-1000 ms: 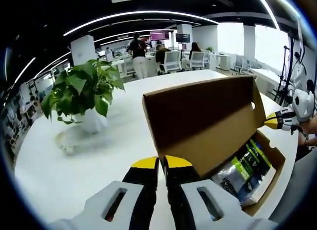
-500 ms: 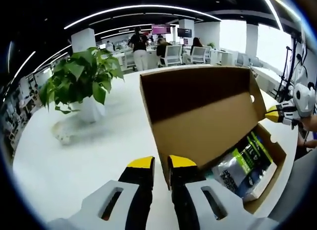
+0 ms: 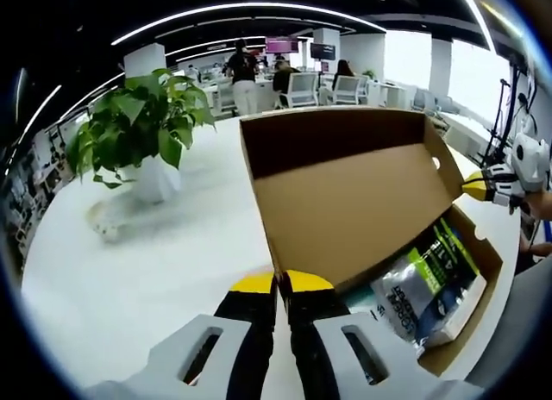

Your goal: Operate the shoe box by opening the lid, removing the specified soft item, and placing it in the target area until the item is outside and the box remains undamaged.

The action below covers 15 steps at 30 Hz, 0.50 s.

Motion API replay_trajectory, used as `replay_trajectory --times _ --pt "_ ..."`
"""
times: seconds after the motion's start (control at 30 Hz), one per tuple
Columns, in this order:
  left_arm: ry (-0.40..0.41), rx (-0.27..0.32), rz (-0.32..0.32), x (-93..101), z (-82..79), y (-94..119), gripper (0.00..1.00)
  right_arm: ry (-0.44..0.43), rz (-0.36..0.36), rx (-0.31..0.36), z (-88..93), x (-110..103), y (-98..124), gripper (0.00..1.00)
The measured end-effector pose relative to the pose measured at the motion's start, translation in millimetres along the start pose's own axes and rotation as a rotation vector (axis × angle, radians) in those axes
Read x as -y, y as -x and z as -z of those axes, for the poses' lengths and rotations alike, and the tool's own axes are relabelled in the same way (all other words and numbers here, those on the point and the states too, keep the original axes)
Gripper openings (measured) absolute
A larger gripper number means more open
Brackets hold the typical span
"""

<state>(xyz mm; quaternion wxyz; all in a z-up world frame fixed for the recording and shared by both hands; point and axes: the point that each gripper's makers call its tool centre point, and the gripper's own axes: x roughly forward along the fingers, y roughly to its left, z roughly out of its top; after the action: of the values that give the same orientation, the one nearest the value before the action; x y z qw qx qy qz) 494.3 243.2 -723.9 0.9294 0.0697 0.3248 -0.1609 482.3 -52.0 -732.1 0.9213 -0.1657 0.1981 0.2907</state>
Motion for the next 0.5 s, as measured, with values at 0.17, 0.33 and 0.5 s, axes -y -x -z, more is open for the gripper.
replay_trajectory --times 0.17,0.33,0.5 --pt "0.024 -0.005 0.003 0.4 -0.4 -0.6 0.01 0.004 -0.006 -0.007 -0.2 2.2 -2.0 0.00" --pt "0.036 -0.012 -0.001 -0.4 -1.3 -3.9 0.01 0.010 -0.012 -0.013 0.2 4.8 -4.6 0.00" --pt "0.045 -0.019 -0.002 -3.1 -2.4 -9.7 0.01 0.009 -0.019 -0.022 0.5 6.8 -8.0 0.00"
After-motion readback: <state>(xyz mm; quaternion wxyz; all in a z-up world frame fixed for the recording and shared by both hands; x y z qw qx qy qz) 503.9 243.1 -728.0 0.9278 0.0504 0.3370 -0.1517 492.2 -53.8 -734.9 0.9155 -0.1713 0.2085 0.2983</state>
